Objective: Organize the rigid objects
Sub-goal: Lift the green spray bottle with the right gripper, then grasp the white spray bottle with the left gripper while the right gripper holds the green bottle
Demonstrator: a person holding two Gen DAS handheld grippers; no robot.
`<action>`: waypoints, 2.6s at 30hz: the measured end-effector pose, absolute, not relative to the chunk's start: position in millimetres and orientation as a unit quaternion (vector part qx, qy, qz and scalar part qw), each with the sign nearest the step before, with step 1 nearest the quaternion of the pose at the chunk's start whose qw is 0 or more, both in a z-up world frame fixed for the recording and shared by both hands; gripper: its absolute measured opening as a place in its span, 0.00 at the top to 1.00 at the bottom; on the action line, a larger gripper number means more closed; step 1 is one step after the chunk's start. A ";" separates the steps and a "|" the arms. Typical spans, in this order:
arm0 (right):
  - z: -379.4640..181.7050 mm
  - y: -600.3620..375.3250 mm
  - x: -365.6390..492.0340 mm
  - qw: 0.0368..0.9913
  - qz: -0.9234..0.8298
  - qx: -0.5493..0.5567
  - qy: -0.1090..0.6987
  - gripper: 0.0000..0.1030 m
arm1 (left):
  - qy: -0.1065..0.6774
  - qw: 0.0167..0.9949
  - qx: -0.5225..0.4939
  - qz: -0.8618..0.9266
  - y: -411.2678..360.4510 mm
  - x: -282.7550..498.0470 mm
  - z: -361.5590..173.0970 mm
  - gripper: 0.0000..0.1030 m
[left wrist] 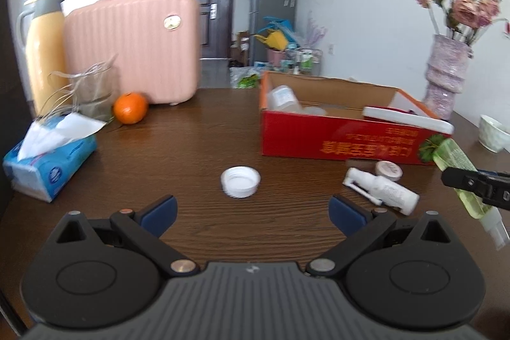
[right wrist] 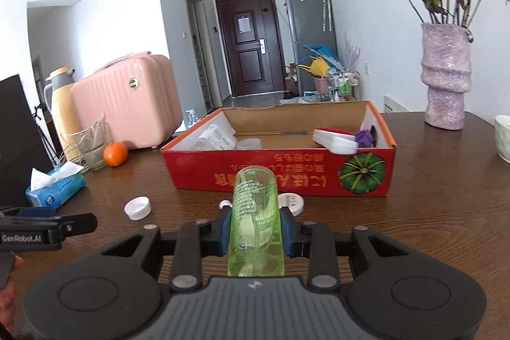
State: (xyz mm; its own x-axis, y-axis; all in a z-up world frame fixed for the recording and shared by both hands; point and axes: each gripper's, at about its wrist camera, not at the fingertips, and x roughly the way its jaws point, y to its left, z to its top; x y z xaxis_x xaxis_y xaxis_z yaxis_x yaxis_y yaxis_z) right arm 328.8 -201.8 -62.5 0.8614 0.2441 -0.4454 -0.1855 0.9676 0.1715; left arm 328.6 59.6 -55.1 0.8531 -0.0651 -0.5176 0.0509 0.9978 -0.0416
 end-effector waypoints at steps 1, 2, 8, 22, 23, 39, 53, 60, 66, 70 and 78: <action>-63.1 -205.7 327.7 0.963 0.109 0.064 0.238 0.71 | 0.270 0.962 -0.007 -0.038 54.6 329.2 -54.9 0.00; -62.9 -208.7 327.3 0.963 0.107 0.066 0.237 0.71 | 0.272 0.961 0.000 -0.046 48.6 330.6 -55.1 0.00; -63.1 -222.5 326.6 0.964 0.095 0.076 0.234 0.71 | 0.291 0.951 0.031 -0.104 16.5 344.3 -62.8 0.00; -64.3 -251.0 325.1 0.965 0.077 0.099 0.229 0.70 | 0.309 0.931 0.074 -0.180 -39.6 378.8 -80.5 0.00; -64.6 -251.7 325.3 0.965 0.077 0.101 0.229 0.70 | 0.308 0.930 0.077 -0.183 -42.0 380.7 -81.5 0.00; -68.5 -250.8 330.0 0.962 0.079 0.106 0.240 0.71 | 0.308 0.914 0.130 -0.231 -67.8 416.0 -93.9 0.00; -76.0 -250.7 338.9 0.958 0.076 0.105 0.255 0.71 | 0.339 0.898 0.128 -0.250 -71.9 448.3 -111.4 0.00; -77.2 -250.5 340.2 0.958 0.075 0.105 0.257 0.71 | 0.347 0.897 0.117 -0.248 -71.4 453.4 -112.5 0.00; -77.7 -251.6 341.1 0.958 0.072 0.107 0.258 0.70 | 0.353 0.897 0.101 -0.247 -69.2 455.7 -111.7 0.00; -77.7 -251.7 341.1 0.958 0.072 0.106 0.258 0.70 | 0.356 0.896 0.094 -0.248 -67.3 457.8 -112.3 0.00; -78.1 -252.1 340.7 0.958 0.073 0.107 0.255 0.71 | 0.344 0.903 0.087 -0.243 -63.4 453.0 -108.4 0.04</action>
State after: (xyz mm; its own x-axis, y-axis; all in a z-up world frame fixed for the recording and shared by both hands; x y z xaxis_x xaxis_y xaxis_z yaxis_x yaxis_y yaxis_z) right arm 340.7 -252.1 -78.1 0.8594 0.1952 -0.4727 -0.0861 0.9663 0.2424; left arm 453.0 -63.4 -108.4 0.6453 -0.3789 -0.6634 0.4988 0.8666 -0.0098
